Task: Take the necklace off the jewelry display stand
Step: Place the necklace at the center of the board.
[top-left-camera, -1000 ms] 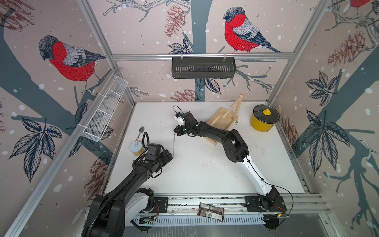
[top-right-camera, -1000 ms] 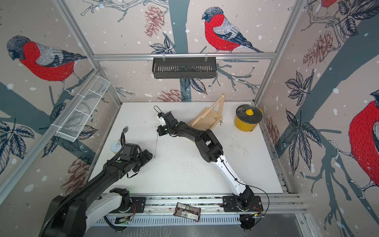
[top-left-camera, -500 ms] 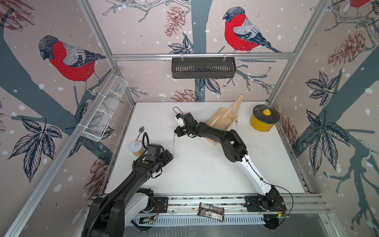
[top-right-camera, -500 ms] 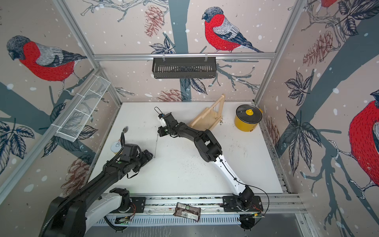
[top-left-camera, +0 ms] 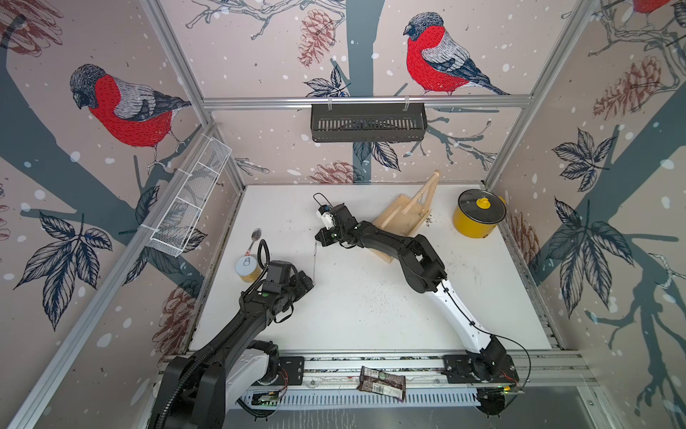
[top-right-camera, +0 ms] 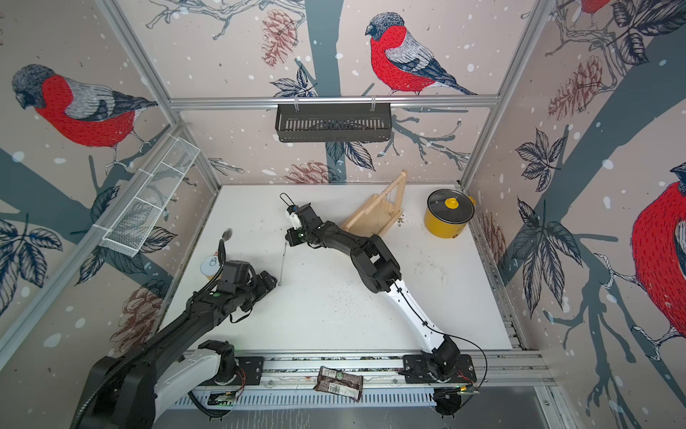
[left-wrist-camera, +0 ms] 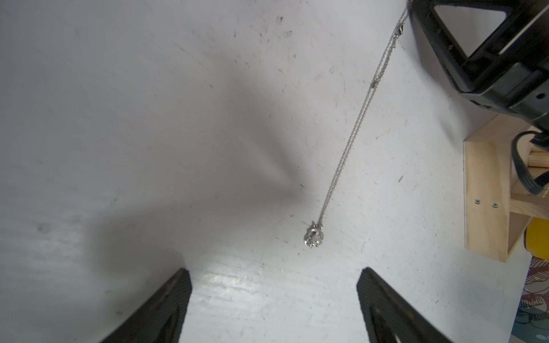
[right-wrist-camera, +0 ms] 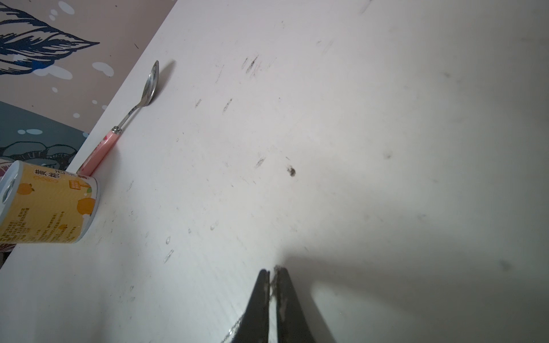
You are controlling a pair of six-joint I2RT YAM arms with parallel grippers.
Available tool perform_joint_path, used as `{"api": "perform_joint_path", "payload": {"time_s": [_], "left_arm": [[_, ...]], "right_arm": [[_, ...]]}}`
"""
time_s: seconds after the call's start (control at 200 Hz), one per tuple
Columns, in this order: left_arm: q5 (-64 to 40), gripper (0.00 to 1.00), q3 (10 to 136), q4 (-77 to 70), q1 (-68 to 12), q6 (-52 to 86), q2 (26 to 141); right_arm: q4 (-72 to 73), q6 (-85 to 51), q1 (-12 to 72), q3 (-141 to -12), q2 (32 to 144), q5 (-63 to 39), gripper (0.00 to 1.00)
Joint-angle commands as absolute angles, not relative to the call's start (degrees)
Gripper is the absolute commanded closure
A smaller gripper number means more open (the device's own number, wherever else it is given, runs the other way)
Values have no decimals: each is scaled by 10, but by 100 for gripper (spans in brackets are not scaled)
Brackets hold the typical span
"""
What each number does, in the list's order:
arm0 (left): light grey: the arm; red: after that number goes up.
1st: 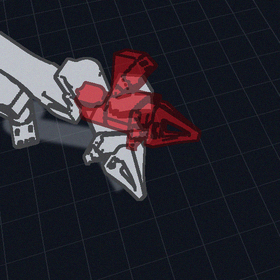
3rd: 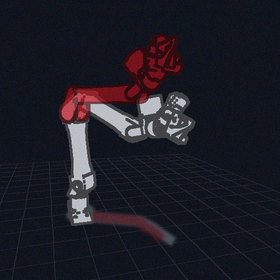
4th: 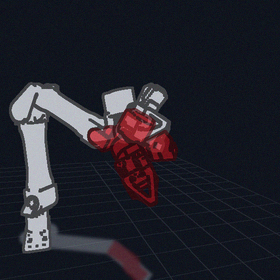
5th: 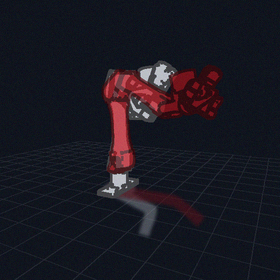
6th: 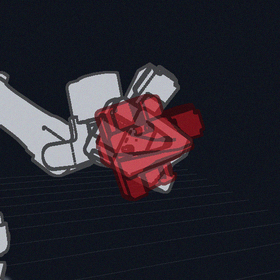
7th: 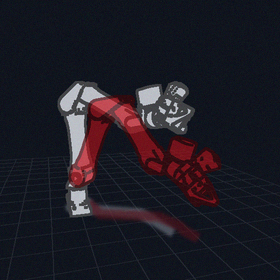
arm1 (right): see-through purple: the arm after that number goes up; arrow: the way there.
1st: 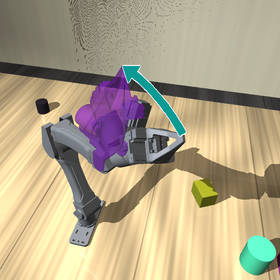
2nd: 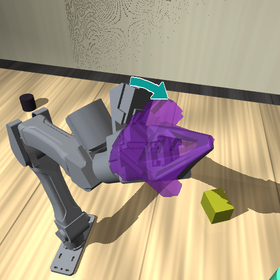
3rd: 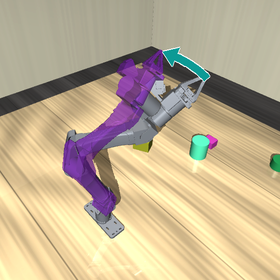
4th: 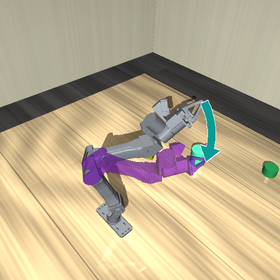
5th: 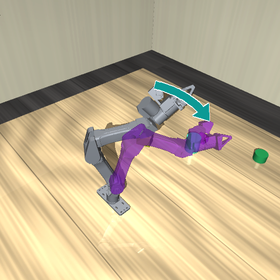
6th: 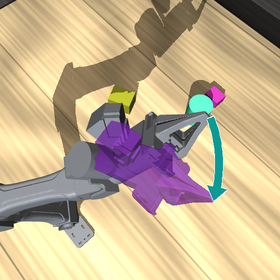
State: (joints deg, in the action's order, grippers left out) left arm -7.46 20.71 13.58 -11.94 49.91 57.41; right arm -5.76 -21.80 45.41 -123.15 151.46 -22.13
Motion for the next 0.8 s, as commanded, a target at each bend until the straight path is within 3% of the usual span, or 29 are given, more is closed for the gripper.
{"api": "perform_joint_path", "payload": {"time_s": [0.0, 0.365, 0.5, 0.65, 0.79], "left_arm": [[-79, 11, 204, 150, -118, 502, 575], [-84, 10, 213, 151, -117, 503, 567], [-83, 3, 225, 154, -118, 503, 556], [-83, 3, 252, 163, -118, 501, 542], [-81, 3, 279, 172, -118, 491, 517]], "right_arm": [[-64, -209, 453, -1237, 1520, -213, 86], [-73, -207, 448, -1265, 1521, -210, 75], [-84, -208, 446, -1285, 1512, -215, 69], [-92, -205, 446, -1300, 1483, -218, 59], [-120, -198, 445, -1337, 1454, -202, 43]]}}
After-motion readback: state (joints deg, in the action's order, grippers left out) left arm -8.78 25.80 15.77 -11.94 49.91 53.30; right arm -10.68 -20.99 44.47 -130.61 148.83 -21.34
